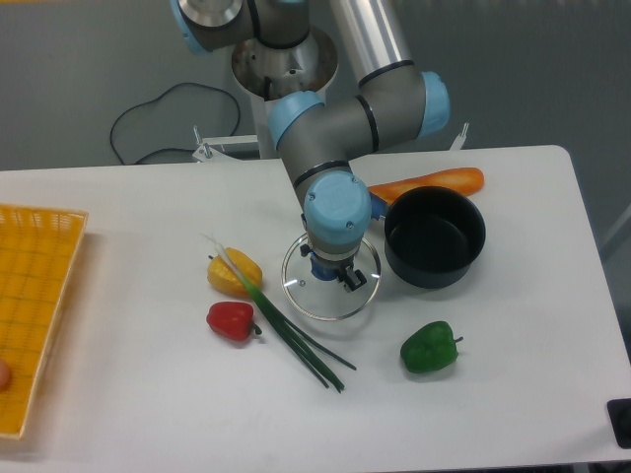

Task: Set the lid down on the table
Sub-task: 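Lower the glass lid onto the table near the green onions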

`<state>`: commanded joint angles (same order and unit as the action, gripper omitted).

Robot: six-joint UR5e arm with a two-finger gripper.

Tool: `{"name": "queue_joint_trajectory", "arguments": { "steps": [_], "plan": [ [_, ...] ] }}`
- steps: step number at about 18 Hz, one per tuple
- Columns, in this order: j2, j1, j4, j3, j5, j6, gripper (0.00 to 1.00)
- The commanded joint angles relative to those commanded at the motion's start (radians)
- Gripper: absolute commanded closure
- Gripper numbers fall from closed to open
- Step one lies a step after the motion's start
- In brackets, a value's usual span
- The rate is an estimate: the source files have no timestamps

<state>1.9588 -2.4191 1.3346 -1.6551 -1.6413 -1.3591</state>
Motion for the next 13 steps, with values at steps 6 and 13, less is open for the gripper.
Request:
{"name": "queue_joint_trajectory", "arguments": {
  "steps": [6,13],
  "plan": [
    [0.006,0.002,0.000,-0.017,0.000,-0.002,0.37],
    [0.015,0.003,-0.002,-0.017,0.002,-0.002,0.37]
  ]
}}
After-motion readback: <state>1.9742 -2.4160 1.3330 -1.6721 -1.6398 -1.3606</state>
